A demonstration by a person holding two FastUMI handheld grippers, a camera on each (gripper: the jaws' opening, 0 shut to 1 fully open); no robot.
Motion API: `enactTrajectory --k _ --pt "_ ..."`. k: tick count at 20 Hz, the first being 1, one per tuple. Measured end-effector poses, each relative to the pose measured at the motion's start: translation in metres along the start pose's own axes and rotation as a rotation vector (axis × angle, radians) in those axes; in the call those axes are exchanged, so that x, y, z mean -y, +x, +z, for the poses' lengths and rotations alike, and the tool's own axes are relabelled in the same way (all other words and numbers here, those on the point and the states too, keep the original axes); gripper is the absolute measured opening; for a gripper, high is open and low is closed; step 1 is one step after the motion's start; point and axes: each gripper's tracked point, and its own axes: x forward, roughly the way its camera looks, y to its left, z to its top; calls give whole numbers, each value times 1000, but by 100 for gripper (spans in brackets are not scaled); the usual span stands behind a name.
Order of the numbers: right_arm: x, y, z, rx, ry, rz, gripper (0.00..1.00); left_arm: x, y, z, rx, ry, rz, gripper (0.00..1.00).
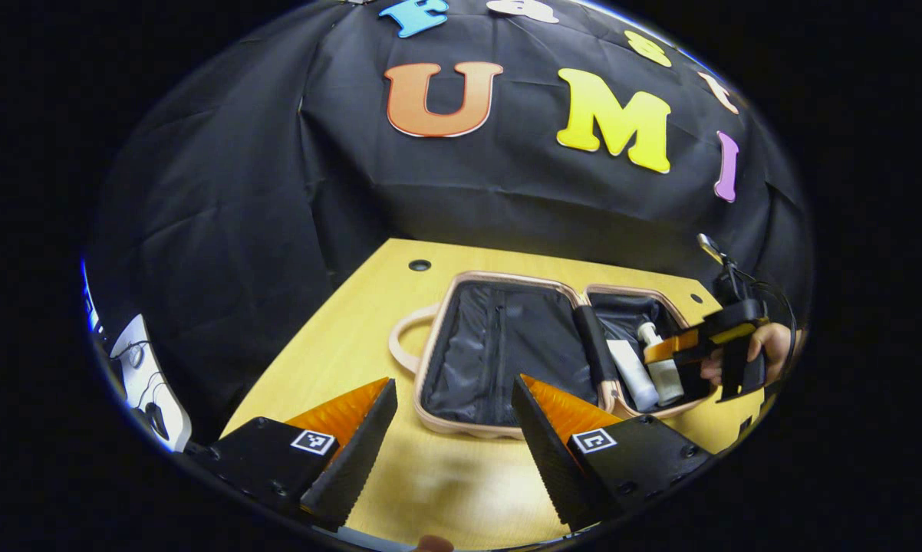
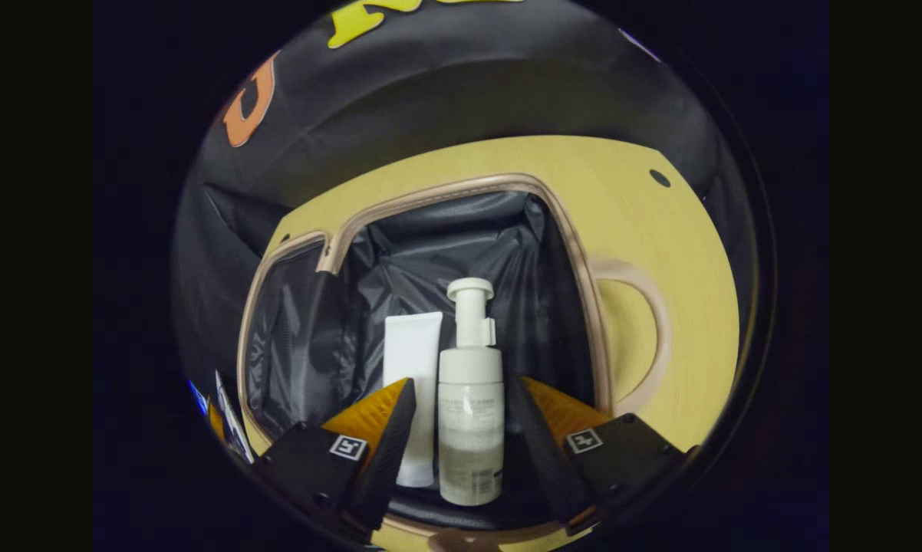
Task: First open the suitcase, pack the skin care products into it, and then close the suitcase.
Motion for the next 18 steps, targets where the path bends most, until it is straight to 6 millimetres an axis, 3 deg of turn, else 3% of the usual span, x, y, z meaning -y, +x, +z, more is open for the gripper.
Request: enactTrajectory --k 2,5,9,14,16,18 --pt "-3 -25 3 32 -55 3 80 -9 8 9 6 -69 4 96" --pt "-9 -75 9 92 -150 8 77 -31 28 14 11 -188 14 96" --pt "-13 -151 8 192 -240 11 81 -54 67 -8 -53 -401 4 99" --pt "-9 -239 -34 228 -294 -1 81 -70 117 -48 -146 -730 -46 98" --pt "-4 -258 -45 238 -296 -13 80 -73 132 -57 -175 -826 -79 98" --pt "6 -264 -52 244 -306 -45 81 -67 149 -57 -161 -903 -128 96"
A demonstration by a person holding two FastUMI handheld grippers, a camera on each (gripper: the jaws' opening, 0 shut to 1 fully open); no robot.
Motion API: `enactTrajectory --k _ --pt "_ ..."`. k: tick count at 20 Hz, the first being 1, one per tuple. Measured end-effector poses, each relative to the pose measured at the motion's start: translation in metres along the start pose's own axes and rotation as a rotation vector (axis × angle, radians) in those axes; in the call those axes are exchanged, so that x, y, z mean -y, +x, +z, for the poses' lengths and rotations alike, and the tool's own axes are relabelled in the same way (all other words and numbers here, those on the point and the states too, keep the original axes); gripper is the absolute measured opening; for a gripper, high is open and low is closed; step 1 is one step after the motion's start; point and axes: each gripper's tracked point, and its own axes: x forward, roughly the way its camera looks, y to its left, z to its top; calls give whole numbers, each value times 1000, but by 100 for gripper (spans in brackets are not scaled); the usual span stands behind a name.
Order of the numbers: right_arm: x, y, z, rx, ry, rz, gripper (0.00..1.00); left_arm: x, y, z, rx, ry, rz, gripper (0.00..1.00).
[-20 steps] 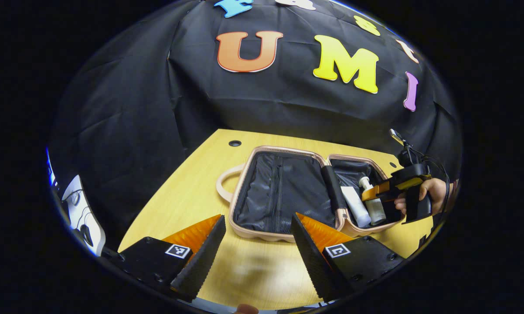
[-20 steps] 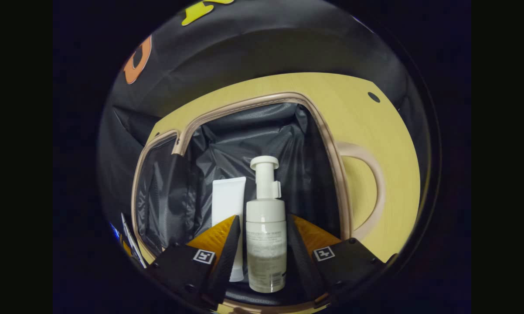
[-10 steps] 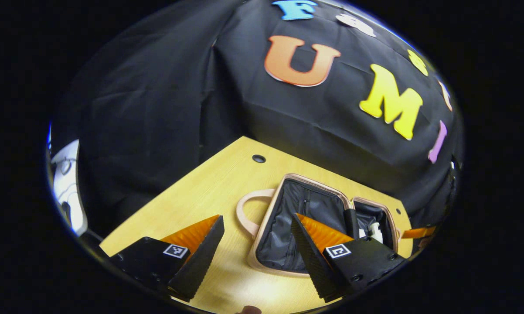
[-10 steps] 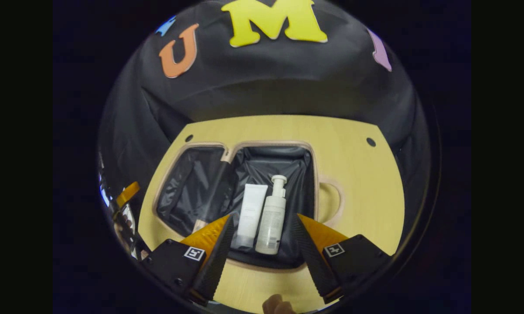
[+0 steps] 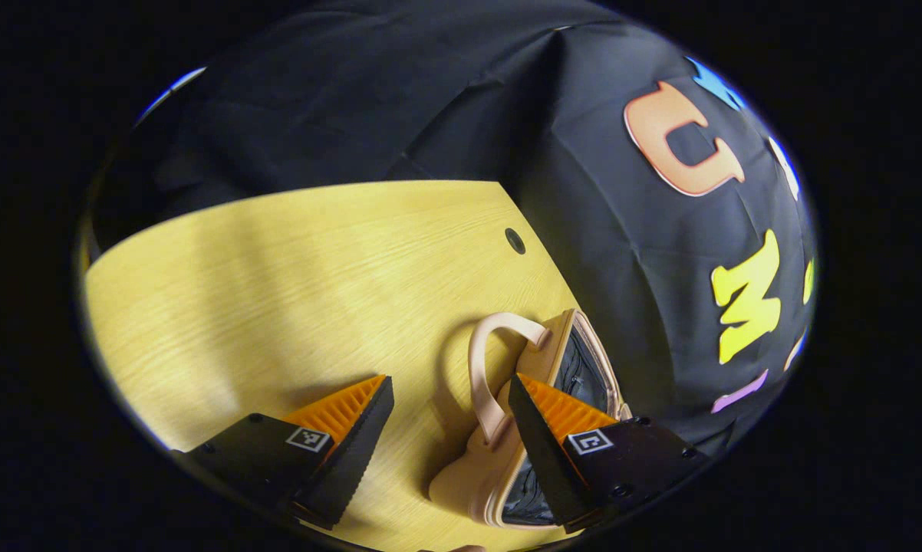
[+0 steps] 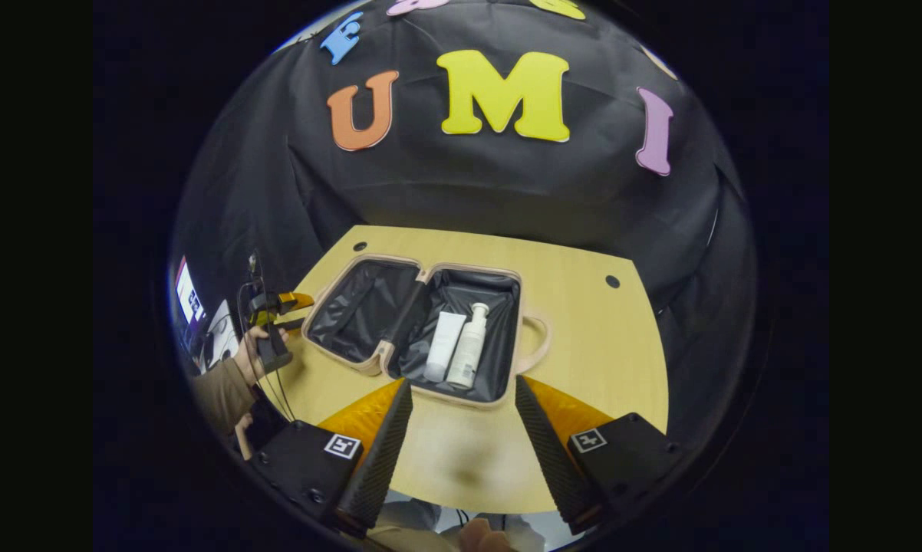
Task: First open the suitcase, pack the skin care products into it, and then close the suitcase.
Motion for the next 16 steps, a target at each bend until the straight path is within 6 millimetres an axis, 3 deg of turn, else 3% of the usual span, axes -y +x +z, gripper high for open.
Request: enactTrajectory --k 1,2,3,4,5,6,7,9,11,16 --pt "3 -4 -6 -7 5 -8 76 1 7 1 -2 -25 -22 91" --pt "7 -6 -10 -12 19 -17 80 -2 12 1 -7 -43 -13 89" --pt "11 -9 -12 -16 37 -25 80 -3 14 3 -10 -65 -23 63" --pt "15 -11 -14 -20 60 -33 81 -2 16 2 -20 -83 -35 67" --pt "18 -13 -16 -19 88 -37 81 -3 19 -1 -27 -98 -40 57" --pt "20 -13 -17 -16 111 -39 77 -1 22 -3 -32 -118 -49 65" --pt "24 -13 -18 -12 128 -42 81 2 24 -3 -32 -145 -68 52" --pt "31 -17 -18 -3 153 -49 77 6 24 -2 -34 -180 -99 30" --pt "38 -20 -16 9 172 -50 77 11 27 0 -30 -190 -124 14" --pt "56 -26 -6 48 165 -39 80 25 15 9 -5 -136 -165 4"
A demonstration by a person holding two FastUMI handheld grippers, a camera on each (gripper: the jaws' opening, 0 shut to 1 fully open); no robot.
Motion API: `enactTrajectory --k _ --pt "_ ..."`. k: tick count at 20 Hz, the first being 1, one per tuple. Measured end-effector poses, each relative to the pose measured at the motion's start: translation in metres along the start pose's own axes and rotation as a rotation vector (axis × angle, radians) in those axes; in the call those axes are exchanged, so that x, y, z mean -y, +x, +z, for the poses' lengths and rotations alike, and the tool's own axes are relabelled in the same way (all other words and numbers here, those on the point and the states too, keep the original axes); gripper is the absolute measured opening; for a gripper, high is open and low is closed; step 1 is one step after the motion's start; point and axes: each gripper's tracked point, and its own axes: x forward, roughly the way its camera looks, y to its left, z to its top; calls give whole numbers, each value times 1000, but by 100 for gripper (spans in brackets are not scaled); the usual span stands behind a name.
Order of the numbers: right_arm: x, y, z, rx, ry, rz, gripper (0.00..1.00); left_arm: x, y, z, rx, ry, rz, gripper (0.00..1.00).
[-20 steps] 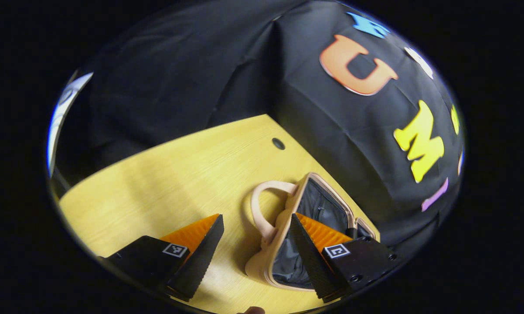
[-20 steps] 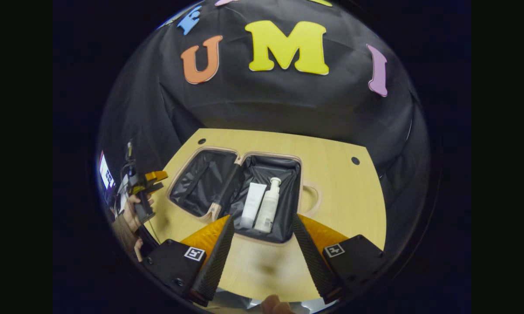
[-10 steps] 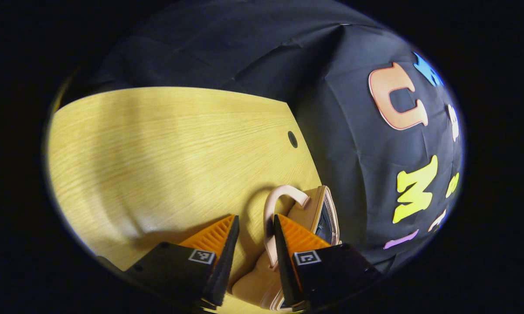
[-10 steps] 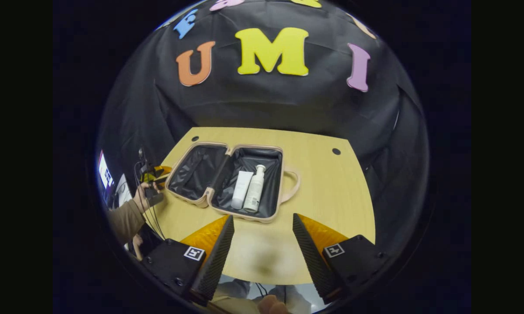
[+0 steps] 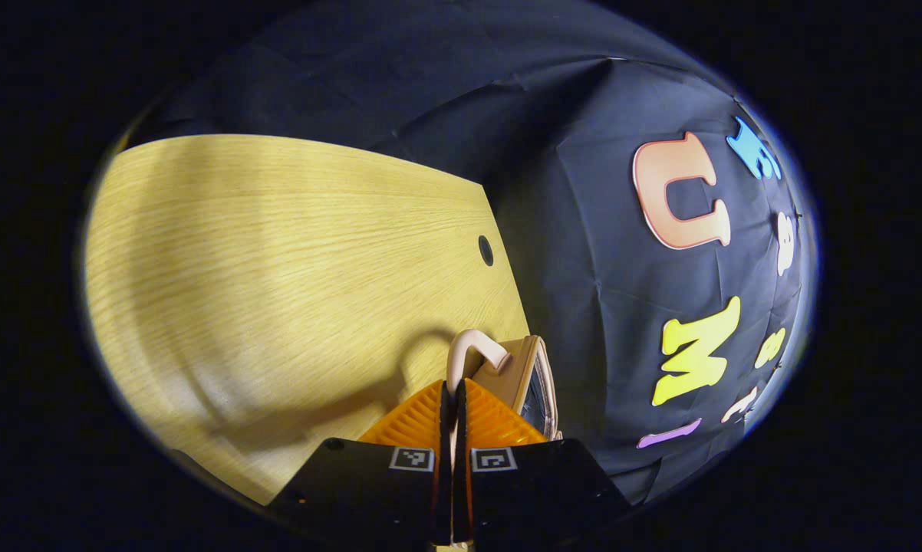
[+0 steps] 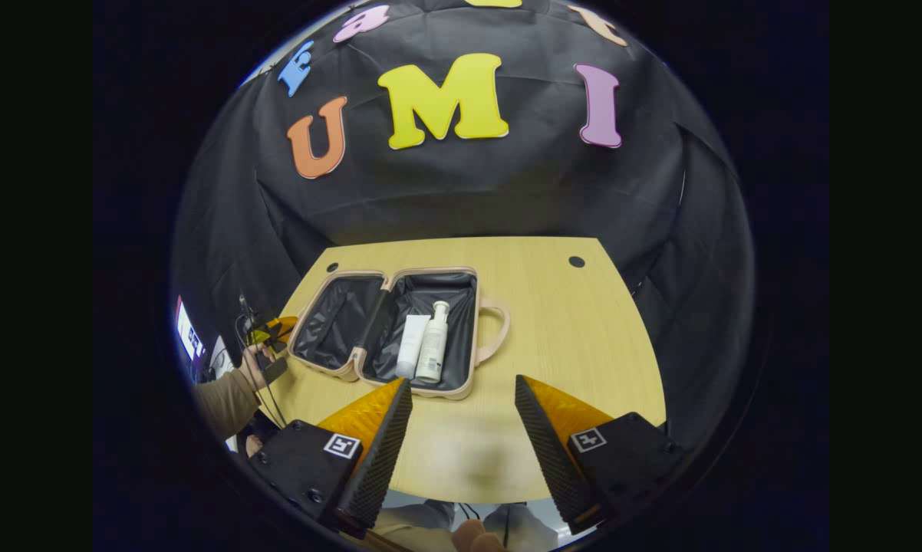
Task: First open the suitcase, pack the skin care products into it, and then close the suitcase.
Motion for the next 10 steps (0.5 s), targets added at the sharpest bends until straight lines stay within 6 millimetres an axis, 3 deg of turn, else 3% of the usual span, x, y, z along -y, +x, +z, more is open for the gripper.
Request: enactTrajectory --k 3,10 --pt "10 -5 6 19 -10 17 77 16 -10 8 48 101 22 4" --pt "40 -14 21 61 -24 72 81 97 -42 16 199 433 95 3"
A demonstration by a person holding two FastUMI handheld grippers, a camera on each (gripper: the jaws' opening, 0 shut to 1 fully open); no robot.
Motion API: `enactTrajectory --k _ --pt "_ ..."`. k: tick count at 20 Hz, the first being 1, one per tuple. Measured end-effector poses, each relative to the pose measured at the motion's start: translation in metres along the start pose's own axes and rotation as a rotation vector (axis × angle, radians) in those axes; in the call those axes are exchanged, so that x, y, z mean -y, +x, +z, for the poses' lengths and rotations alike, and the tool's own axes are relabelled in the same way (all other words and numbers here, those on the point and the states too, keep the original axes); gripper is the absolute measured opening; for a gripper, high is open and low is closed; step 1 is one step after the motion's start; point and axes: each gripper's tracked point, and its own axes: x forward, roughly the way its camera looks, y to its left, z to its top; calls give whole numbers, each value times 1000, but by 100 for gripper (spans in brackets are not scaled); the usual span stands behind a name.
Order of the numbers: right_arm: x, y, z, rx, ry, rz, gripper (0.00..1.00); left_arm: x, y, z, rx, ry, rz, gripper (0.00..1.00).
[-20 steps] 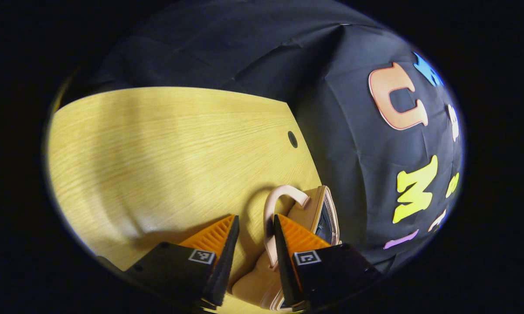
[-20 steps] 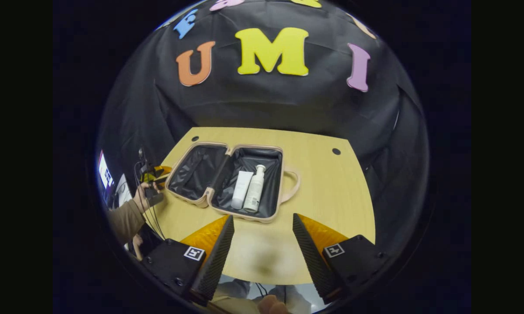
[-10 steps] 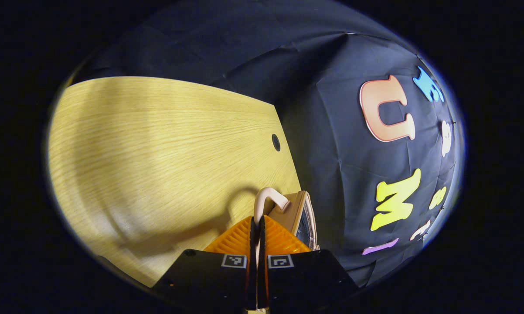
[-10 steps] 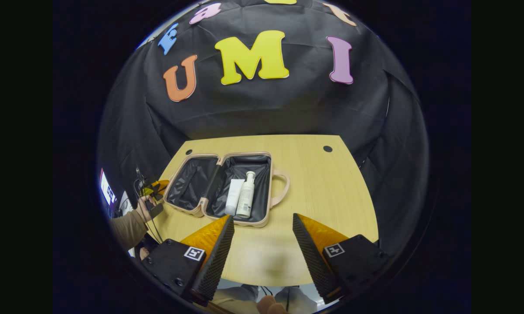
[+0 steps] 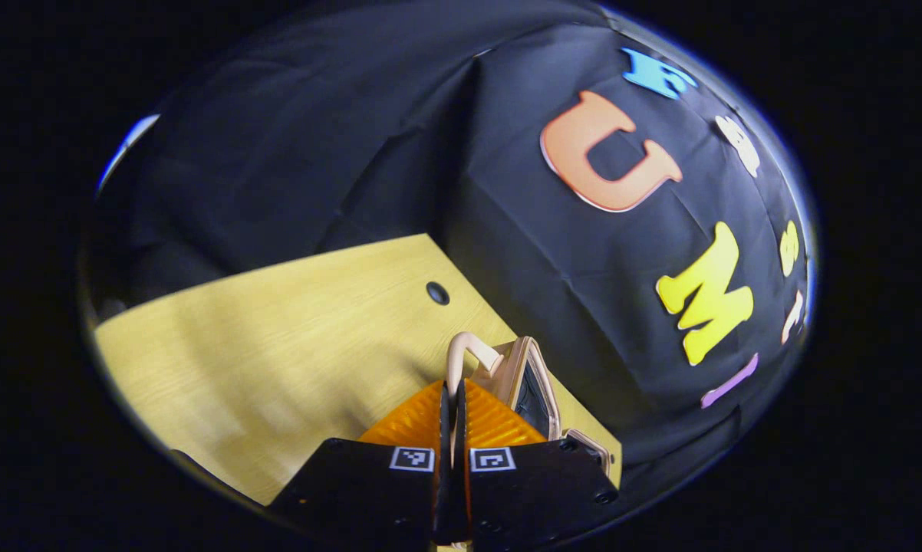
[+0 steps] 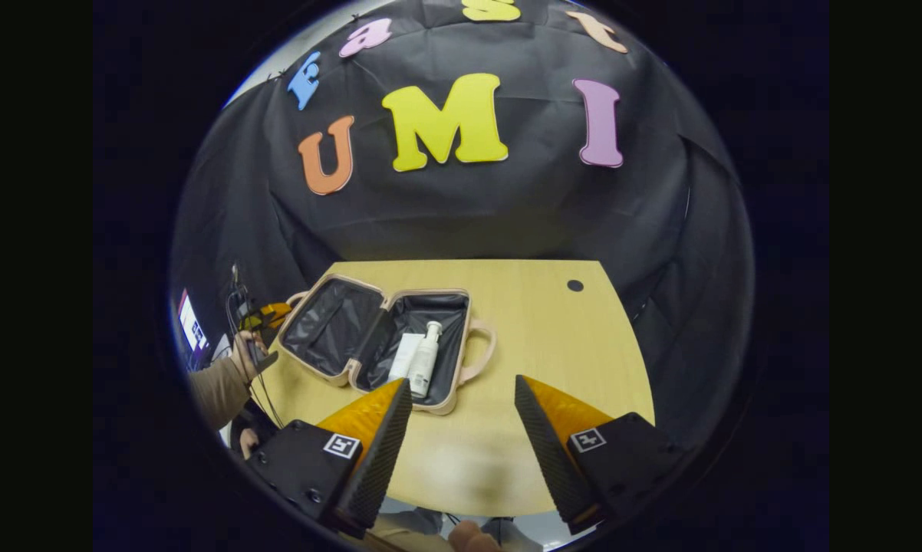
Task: First open the suitcase, pack the skin care products into it, and then close the suitcase.
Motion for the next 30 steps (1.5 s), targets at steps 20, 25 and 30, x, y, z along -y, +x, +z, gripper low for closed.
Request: enactTrajectory --k 20,25,30 --pt "32 7 7 68 -44 63 77 240 -90 -31 336 1073 71 3" --pt "50 9 5 77 4 30 81 293 -98 -70 358 1214 46 3" --pt "84 4 -2 85 67 -26 81 344 -102 -129 344 1247 -61 3"
